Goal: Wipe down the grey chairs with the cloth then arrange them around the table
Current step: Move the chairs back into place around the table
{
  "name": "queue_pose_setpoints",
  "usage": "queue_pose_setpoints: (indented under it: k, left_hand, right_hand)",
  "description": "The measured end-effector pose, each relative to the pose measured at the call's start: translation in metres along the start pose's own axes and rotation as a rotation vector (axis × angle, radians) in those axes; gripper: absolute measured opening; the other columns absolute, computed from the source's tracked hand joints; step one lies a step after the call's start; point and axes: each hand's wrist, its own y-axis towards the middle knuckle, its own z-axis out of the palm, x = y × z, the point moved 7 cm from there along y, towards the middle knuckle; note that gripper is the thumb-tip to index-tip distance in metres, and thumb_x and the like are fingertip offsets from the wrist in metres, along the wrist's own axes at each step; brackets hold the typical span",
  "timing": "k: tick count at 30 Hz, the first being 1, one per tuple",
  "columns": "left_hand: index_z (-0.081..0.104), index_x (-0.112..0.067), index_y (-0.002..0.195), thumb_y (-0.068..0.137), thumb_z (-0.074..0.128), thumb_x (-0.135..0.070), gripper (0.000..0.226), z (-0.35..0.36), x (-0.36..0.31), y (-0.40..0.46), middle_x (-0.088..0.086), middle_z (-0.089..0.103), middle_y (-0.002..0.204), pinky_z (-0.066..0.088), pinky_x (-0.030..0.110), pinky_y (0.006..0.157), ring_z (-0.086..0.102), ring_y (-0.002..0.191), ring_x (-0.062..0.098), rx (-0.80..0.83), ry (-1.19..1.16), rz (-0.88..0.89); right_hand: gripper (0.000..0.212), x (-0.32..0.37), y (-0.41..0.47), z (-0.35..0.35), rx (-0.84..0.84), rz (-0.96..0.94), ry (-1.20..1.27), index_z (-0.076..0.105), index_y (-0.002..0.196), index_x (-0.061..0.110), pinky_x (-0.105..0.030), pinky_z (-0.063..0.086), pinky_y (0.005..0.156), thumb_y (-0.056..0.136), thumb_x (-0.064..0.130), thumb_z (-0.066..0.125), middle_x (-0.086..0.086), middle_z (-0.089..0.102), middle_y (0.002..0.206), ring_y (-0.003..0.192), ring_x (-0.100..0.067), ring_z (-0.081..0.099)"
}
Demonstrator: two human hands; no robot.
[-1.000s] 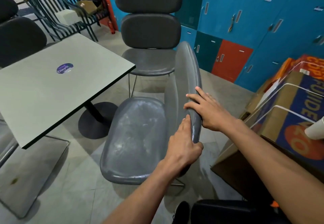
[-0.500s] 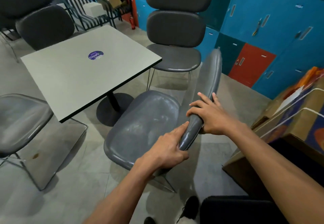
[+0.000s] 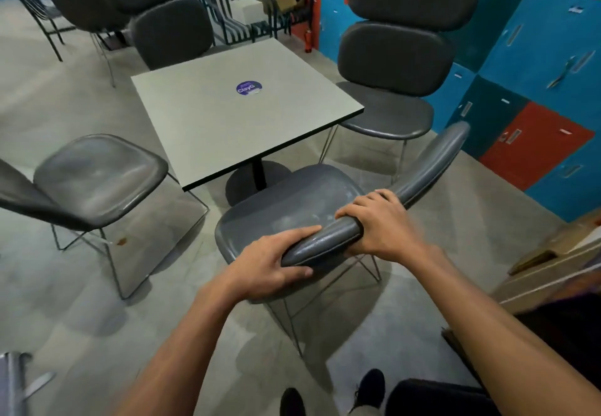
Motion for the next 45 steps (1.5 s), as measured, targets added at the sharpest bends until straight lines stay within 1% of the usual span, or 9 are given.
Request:
queue_pose_setpoints:
  k: [6,8,14,17,19,22,27,37,45]
  left_hand:
    - [0.043,-0.057,0.144,0.093,0.071,-0.045,0.06,-0.034,0.043,-0.044,-0.046,0.05,0.124,0.048,0.024,0.093,0.053,0.113,-0.011,-0.208,0.009,-0.107]
    - [0.05,-0.056,0.14,0.091,0.075,-0.039,0.058,-0.043,0.054,-0.055,-0.046,0.052,0.125,0.045,0.019,0.093,0.053,0.114,-0.014,-0.304,0.009,-0.149]
    - [0.054,-0.047,0.14,0.089,0.078,-0.031,0.059,-0.041,0.052,-0.066,-0.039,0.053,0.128,0.045,0.032,0.105,0.049,0.12,-0.01,-0.442,0.059,-0.235]
    - [0.049,-0.046,0.143,0.09,0.066,-0.053,0.056,-0.033,0.039,-0.063,-0.027,0.054,0.132,0.045,0.044,0.108,0.05,0.124,0.002,-0.494,0.184,-0.301]
    - [0.047,-0.045,0.144,0.084,0.05,-0.078,0.068,-0.026,0.034,-0.059,-0.018,0.056,0.137,0.041,0.05,0.113,0.049,0.13,0.011,-0.533,0.275,-0.408]
    - [0.051,-0.042,0.142,0.075,0.036,-0.093,0.086,-0.016,0.019,-0.043,-0.012,0.057,0.14,0.031,0.052,0.119,0.046,0.136,0.017,-0.58,0.372,-0.535]
    - [0.059,-0.043,0.13,0.071,0.027,-0.101,0.089,-0.008,-0.009,-0.003,-0.012,0.067,0.124,0.038,0.043,0.106,0.059,0.118,0.016,-0.611,0.572,-0.602]
    - [0.071,-0.033,0.103,0.066,0.033,-0.105,0.089,-0.009,-0.019,0.008,-0.01,0.071,0.097,0.042,0.039,0.091,0.064,0.093,0.017,-0.745,0.662,-0.657]
    - [0.074,-0.03,0.097,0.066,0.034,-0.105,0.09,-0.003,-0.034,0.021,-0.01,0.073,0.092,0.043,0.037,0.086,0.064,0.088,0.014,-0.773,0.681,-0.659]
  right_hand:
    - [0.072,0.05,0.017,0.005,-0.106,-0.06,0.021,0.054,0.135,0.036,-0.041,0.028,0.114,0.073,0.064,0.077,0.009,0.061,0.129,0.124,-0.016,0.051]
    - [0.075,0.06,0.022,0.007,-0.126,-0.086,0.04,0.053,0.137,0.034,-0.04,0.029,0.113,0.073,0.064,0.077,0.008,0.061,0.13,0.124,-0.015,0.052]
    - [0.075,0.031,0.03,0.007,-0.015,-0.117,0.144,0.044,0.142,0.039,-0.039,0.029,0.116,0.078,0.066,0.072,0.011,0.051,0.136,0.129,-0.014,0.046]
    - [0.072,-0.019,0.03,-0.005,0.04,-0.084,0.079,0.048,0.139,0.04,-0.04,0.027,0.118,0.078,0.073,0.067,0.011,0.052,0.134,0.129,-0.016,0.045]
    - [0.075,-0.05,0.031,-0.016,0.075,-0.075,0.036,0.05,0.139,0.04,-0.039,0.022,0.119,0.076,0.078,0.064,0.01,0.052,0.134,0.129,-0.015,0.043]
    - [0.083,-0.079,0.038,-0.023,0.15,-0.096,0.008,0.05,0.14,0.039,-0.038,0.023,0.116,0.072,0.085,0.058,0.009,0.051,0.135,0.129,-0.015,0.042]
    - [0.105,-0.114,0.052,-0.025,0.171,-0.104,-0.06,0.052,0.14,0.04,-0.041,0.025,0.116,0.056,0.102,0.039,0.009,0.052,0.139,0.131,-0.015,0.044]
    - [0.096,-0.136,0.06,-0.03,0.051,-0.157,-0.086,0.065,0.121,0.039,-0.036,0.03,0.102,0.056,0.103,0.04,0.012,0.064,0.117,0.112,-0.013,0.054]
    - [0.097,-0.158,0.068,-0.029,0.01,-0.202,-0.076,0.068,0.116,0.041,-0.039,0.029,0.099,0.055,0.108,0.033,0.014,0.064,0.11,0.107,-0.011,0.05]
